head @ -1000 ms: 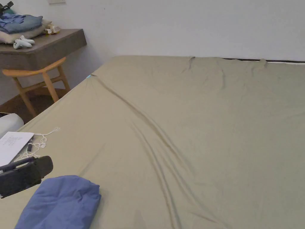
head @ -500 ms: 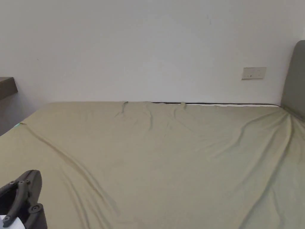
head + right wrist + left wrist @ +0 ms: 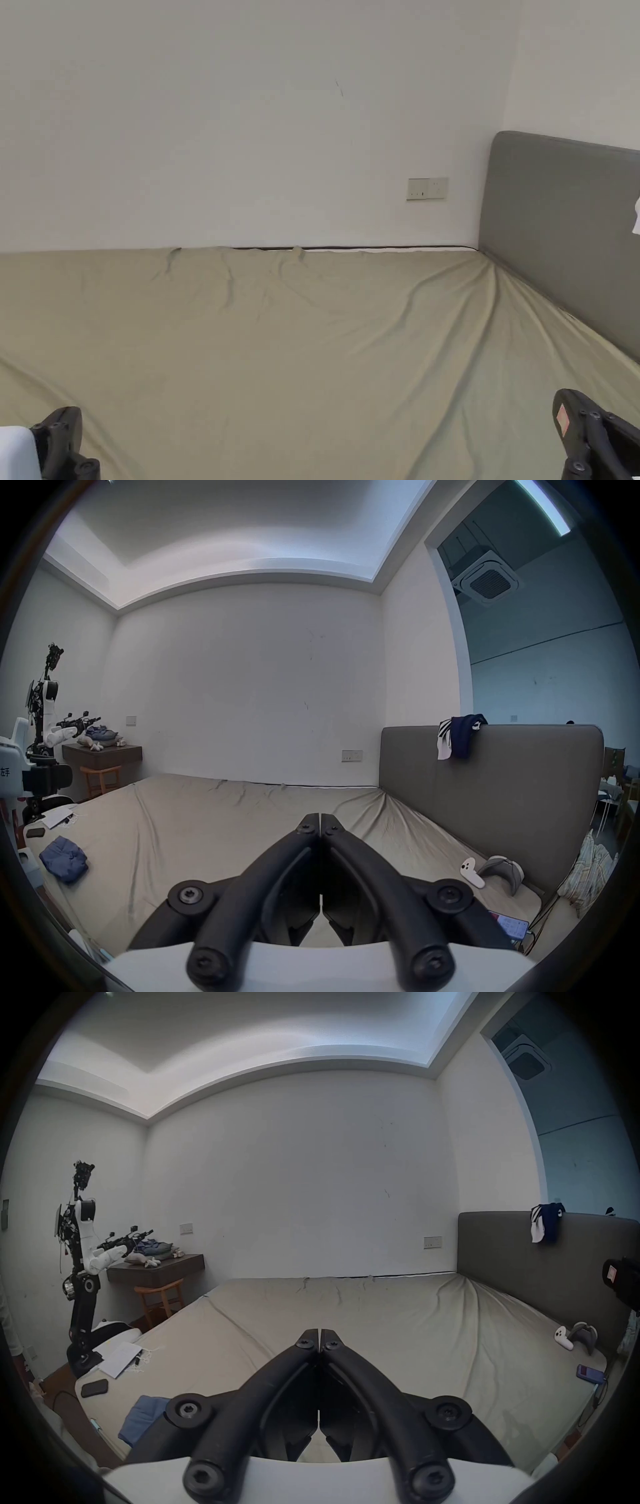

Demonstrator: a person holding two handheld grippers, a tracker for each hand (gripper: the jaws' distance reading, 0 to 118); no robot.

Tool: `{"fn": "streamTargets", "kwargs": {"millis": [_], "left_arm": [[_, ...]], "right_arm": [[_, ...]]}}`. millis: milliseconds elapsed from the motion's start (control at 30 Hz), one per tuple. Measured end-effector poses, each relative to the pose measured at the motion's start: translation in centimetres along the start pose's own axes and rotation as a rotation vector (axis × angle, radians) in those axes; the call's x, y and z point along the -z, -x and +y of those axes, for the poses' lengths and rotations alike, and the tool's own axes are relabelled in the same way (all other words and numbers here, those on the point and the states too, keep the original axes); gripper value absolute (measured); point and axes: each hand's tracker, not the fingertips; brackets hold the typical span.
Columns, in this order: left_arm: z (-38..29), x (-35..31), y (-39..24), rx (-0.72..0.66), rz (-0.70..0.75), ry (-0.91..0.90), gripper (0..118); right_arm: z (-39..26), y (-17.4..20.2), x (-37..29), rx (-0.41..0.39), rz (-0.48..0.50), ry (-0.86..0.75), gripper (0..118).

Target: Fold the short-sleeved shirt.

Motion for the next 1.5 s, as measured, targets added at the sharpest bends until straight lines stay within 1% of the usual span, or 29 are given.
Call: {"fn": "streamTargets", "kwargs": {"millis": [133, 200, 233, 267, 300, 333, 367, 400, 433, 467, 500, 533, 567, 600, 633, 667, 700, 767, 800, 867, 900, 933, 967, 1000, 1067, 1100, 1167, 1300, 1500], "left_arm": [[0.7, -0.9, 0.3, 0.018, 0.022, -0.023, 0], [1.1, -1.3, 0.7, -0.024, -0.018, -0.035, 0], [1.2, -1.4, 1.0, -0.061, -0.041, -0.043, 9], [1.1, -1.4, 1.2, -0.07, -0.051, -0.057, 52], [1.1, -1.2, 1.1, -0.047, -0.033, -0.049, 98], [1.0, -0.9, 1.2, -0.036, -0.005, -0.022, 114], [0.2, -1.1, 1.2, -0.033, 0.024, -0.042, 113], [-0.3, -0.7, 1.3, -0.029, 0.022, -0.052, 118], [-0.7, -0.5, 1.3, -0.036, 0.022, -0.051, 118], [0.5, -1.6, 1.5, -0.042, 0.027, -0.051, 118], [1.0, -1.7, 1.4, -0.057, 0.033, -0.051, 118], [1.1, -1.7, 1.4, -0.07, 0.037, -0.042, 118], [1.3, -1.7, 1.5, -0.082, 0.029, -0.032, 118], [1.2, -1.5, 1.7, -0.104, 0.01, -0.027, 118], [1.2, -1.6, 1.8, -0.124, -0.01, -0.027, 118], [1.2, -1.6, 1.9, -0.134, -0.022, -0.025, 118], [1.2, -1.8, 2.0, -0.143, -0.025, -0.027, 118], [0.8, -1.5, 2.3, -0.174, -0.051, -0.033, 118], [0.8, -1.6, 2.3, -0.196, -0.08, -0.039, 118], [0.9, -2.0, 2.1, -0.244, -0.125, -0.049, 118], [1.1, -2.4, 1.7, -0.232, -0.128, -0.054, 118], [1.2, -2.6, 1.3, -0.222, -0.128, -0.064, 118], [1.2, -2.7, 1.0, -0.208, -0.121, -0.08, 118], [2.1, -2.7, 0.3, -0.185, -0.108, -0.096, 118], [1.9, -2.5, -0.1, -0.157, -0.081, -0.111, 118], [1.7, -2.2, -0.2, -0.153, -0.073, -0.098, 118], [1.2, -1.4, 0.2, -0.146, -0.056, -0.064, 118], [-0.1, -0.7, 0.8, -0.149, -0.029, -0.004, 118], [-0.4, -0.3, 1.1, -0.127, 0.004, 0.002, 118]], "right_arm": [[0.4, 0.0, 0.0, 0.004, 0.0, -0.027, 0], [0.6, -0.2, -0.1, 0.025, 0.01, -0.055, 0], [0.8, -0.6, 0.2, 0.049, 0.028, -0.048, 5], [0.7, -0.7, 0.4, 0.079, 0.049, -0.021, 50], [0.7, -0.5, 0.7, 0.071, 0.043, -0.013, 103], [0.8, -0.1, 1.4, 0.021, 0.049, 0.011, 115], [2.3, 0.6, 0.3, -0.116, 0.0, -0.189, 114], [0.5, 1.3, 1.2, 0.074, 0.085, 0.105, 118], [2.4, 1.7, 0.9, -0.052, 0.039, -0.067, 118], [3.5, 2.5, 1.2, -0.109, 0.093, -0.097, 118], [0.0, 0.8, 1.4, 0.036, 0.062, 0.044, 118], [0.5, 0.5, 1.7, 0.018, 0.055, 0.031, 118], [0.5, 0.2, 2.3, 0.055, 0.068, 0.084, 118], [0.2, 0.0, 3.0, 0.141, 0.064, 0.18, 118], [0.2, 0.8, 3.5, 0.172, 0.038, 0.213, 118], [0.3, 0.7, 3.7, 0.182, 0.049, 0.187, 118], [0.2, 0.4, 4.0, 0.229, 0.057, 0.178, 118], [0.7, 1.0, 3.9, 0.211, 0.007, 0.191, 118], [0.8, 1.2, 4.1, 0.165, -0.024, 0.196, 118], [0.9, 1.7, 4.5, 0.041, -0.081, 0.16, 118], [1.3, 2.8, 4.5, -0.058, -0.09, 0.111, 118], [1.5, 3.1, 4.6, -0.107, -0.092, 0.086, 118], [1.1, 3.2, 4.9, -0.059, -0.067, 0.112, 118], [1.1, 3.2, 5.3, -0.058, -0.041, 0.099, 118], [0.8, 3.1, 5.9, 0.008, 0.031, 0.15, 118], [0.3, 3.1, 6.4, 0.072, 0.062, 0.203, 118], [-0.5, 3.0, 6.6, 0.141, 0.069, 0.271, 118], [-1.3, 3.0, 6.2, 0.137, 0.048, 0.224, 118], [-0.6, 2.9, 6.0, 0.103, 0.031, 0.199, 118]]}}
